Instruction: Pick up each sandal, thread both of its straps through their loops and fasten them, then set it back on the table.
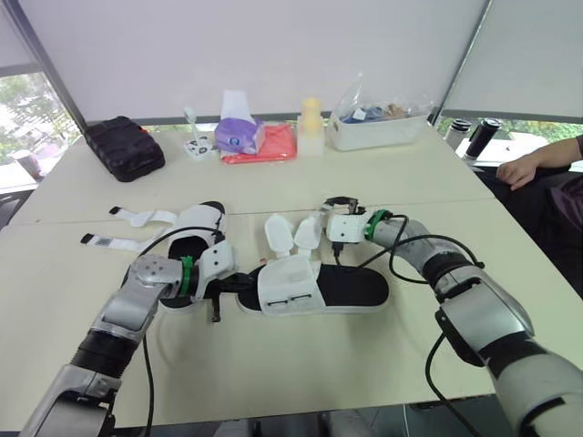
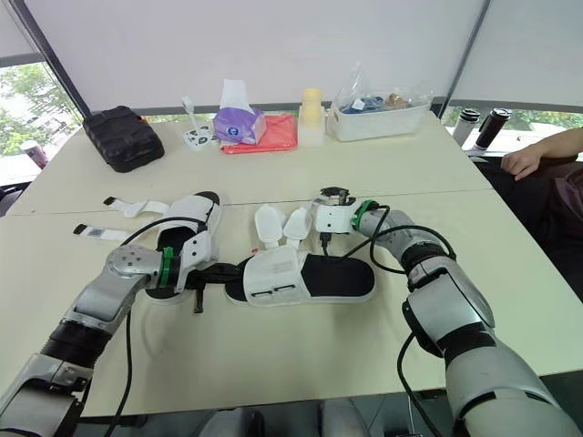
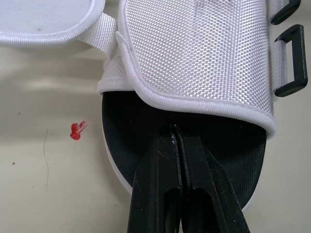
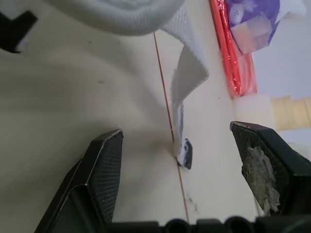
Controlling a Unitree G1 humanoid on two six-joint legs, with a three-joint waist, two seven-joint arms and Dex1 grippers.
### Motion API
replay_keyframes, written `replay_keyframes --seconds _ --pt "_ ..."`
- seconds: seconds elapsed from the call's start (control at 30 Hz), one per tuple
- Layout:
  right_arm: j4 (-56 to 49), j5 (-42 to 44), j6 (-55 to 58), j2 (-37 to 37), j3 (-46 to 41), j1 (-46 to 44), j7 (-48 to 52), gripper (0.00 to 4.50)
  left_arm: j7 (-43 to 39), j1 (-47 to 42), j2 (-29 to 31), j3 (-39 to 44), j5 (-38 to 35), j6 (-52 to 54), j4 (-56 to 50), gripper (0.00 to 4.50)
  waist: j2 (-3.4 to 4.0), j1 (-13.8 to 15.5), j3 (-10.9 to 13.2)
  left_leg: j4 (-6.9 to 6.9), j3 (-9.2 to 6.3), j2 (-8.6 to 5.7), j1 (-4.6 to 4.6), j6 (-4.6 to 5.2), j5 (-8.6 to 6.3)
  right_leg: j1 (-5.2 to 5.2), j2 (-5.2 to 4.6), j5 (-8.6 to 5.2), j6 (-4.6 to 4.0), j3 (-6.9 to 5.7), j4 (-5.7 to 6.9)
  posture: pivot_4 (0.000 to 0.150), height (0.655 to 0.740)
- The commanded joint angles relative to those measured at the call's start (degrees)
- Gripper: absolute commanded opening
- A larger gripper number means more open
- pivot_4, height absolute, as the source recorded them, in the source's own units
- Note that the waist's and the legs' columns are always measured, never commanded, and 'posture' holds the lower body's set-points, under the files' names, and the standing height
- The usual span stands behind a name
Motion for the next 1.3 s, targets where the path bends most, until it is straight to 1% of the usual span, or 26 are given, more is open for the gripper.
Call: replay_keyframes --seconds 0.03,0.07,0.17,0.2,0.43,0.57,0.73,0.83,0.87,0.93,1.0,1.03,1.1,1.13,1.23,1.3 --pt "0.4 -1.9 1.5 0.6 0.7 -3.1 -5.3 2.39 0.4 1.8 0.5 -0.5 0.1 1.8 -1.8 0.0 0.0 0.0 0.0 0.0 0.0 0.0 0.0 0.0 0.0 -0.01 0.0 0.0 0.0 0.0 0.0 0.15 0.74" --pt "0.6 -2.2 1.5 0.8 0.8 -3.4 -6.1 2.03 0.6 2.1 0.5 -0.4 0.0 2.1 -2.2 0.0 0.0 0.0 0.0 0.0 0.0 0.0 0.0 -0.01 0.01 0.0 -0.01 0.0 0.0 0.0 0.0 0.15 0.74" --pt "1.1 -4.0 1.1 1.3 2.1 -4.0 -8.1 0.44 1.1 2.5 0.6 -0.2 -0.1 2.7 -3.0 0.0 0.0 0.0 0.0 -0.02 0.0 0.0 0.0 -0.01 0.01 -0.01 -0.01 0.0 0.0 0.0 -0.01 0.15 0.74" --pt "1.2 -4.3 1.1 1.4 2.3 -4.1 -8.4 0.06 1.3 2.6 0.6 -0.2 -0.1 2.9 -3.2 0.0 0.0 0.0 0.0 -0.02 0.0 0.0 0.0 -0.01 0.01 -0.01 -0.01 0.0 0.0 0.0 -0.01 0.15 0.74" --pt "1.5 -4.9 -0.2 0.9 2.8 -4.3 -9.0 0.06 2.4 3.4 0.7 0.1 -0.3 3.6 -4.4 0.0 0.0 0.0 0.0 -0.02 0.0 -0.01 0.0 -0.01 0.0 -0.01 -0.01 0.0 0.0 0.0 -0.01 0.15 0.74" --pt "0.8 -6.6 -1.6 -0.3 3.7 -4.6 -13.2 0.06 2.9 3.6 0.4 0.1 -0.4 4.0 -4.9 0.0 0.0 0.0 0.0 -0.03 0.0 -0.01 0.0 -0.01 0.0 -0.01 -0.01 0.0 0.0 0.0 -0.01 0.15 0.74" --pt "-1.7 -10.3 -5.2 -3.0 5.3 -5.6 -25.9 0.06 3.2 3.4 0.2 -0.1 -0.5 4.2 -4.8 0.0 0.0 0.0 0.0 -0.03 0.01 -0.01 -0.01 -0.01 0.0 -0.02 -0.01 0.0 0.0 0.01 -0.01 0.15 0.74" --pt "-7.7 -18.7 -8.4 -7.0 10.0 -5.6 -41.5 0.06 3.2 3.4 -0.1 -0.2 -0.6 4.4 -4.9 0.0 0.0 0.1 0.0 -0.03 0.01 -0.02 -0.01 -0.01 0.01 -0.04 -0.02 0.0 -0.01 0.01 -0.01 0.15 0.74" --pt "-8.9 -20.9 -8.9 -7.8 11.4 -5.6 -45.1 0.06 3.2 3.4 -0.1 -0.3 -0.6 4.4 -4.9 0.0 0.0 0.2 0.0 -0.03 0.01 -0.02 -0.03 -0.02 0.01 -0.07 -0.02 0.0 -0.01 0.02 0.0 0.15 0.74" --pt "-16.2 -26.3 -9.9 -11.5 13.6 -4.2 -52.9 0.06 3.1 3.4 -0.1 -0.3 -0.7 4.6 -5.0 0.0 0.01 0.3 0.0 -0.03 0.04 -0.05 -0.06 -0.05 0.02 -0.11 -0.02 0.0 -0.01 0.04 0.0 0.15 0.74" --pt "-27.6 -32.7 -8.1 -16.3 15.0 -1.3 -59.8 0.06 3.0 3.6 0.0 -0.2 -0.9 4.8 -5.2 0.0 0.01 0.4 0.0 -0.04 0.03 -0.06 -0.21 -0.09 0.05 -0.26 -0.02 -0.01 -0.01 0.04 0.02 0.15 0.74" --pt "-32.2 -34.3 -7.4 -18.2 14.8 0.3 -60.9 0.06 3.0 3.6 0.0 -0.2 -0.9 4.9 -5.2 0.0 0.01 0.5 0.0 -0.03 0.04 -0.08 -0.29 -0.16 0.09 -0.37 -0.02 -0.01 -0.01 0.05 0.03 0.15 0.74" --pt "-42.9 -36.8 -5.9 -22.3 13.5 4.9 -61.5 0.06 2.8 3.6 0.0 0.0 -1.4 5.6 -5.2 0.0 0.01 0.5 0.0 -0.04 0.05 -0.18 -0.39 -0.37 0.2 -0.48 -0.02 -0.01 -0.01 0.07 0.04 0.15 0.74" --pt "-47.4 -36.6 -6.1 -24.1 12.5 7.4 -60.2 0.06 2.6 3.5 -0.1 0.0 -1.6 5.8 -5.0 0.0 0.01 0.5 0.0 -0.05 0.06 -0.19 -0.41 -0.36 0.2 -0.49 -0.01 -0.01 -0.01 0.07 0.03 0.15 0.74" --pt "-55.9 -36.1 -5.4 -27.3 9.6 13.1 -58.2 0.06 2.2 2.8 -0.5 -0.5 -2.0 6.1 -4.2 0.0 0.02 0.4 0.0 -0.05 0.11 -0.2 -0.41 -0.07 0.04 -0.48 -0.01 0.0 0.0 0.11 0.04 0.15 0.74" --pt "-59.2 -34.4 -5.7 -28.2 7.8 16.1 -55.8 0.06 1.9 2.0 -1.0 -1.0 -2.0 6.1 -3.4 0.0 0.02 0.4 0.0 -0.03 0.11 -0.19 -0.41 -0.06 0.04 -0.47 -0.01 0.0 0.0 0.11 0.06 0.15 0.74"
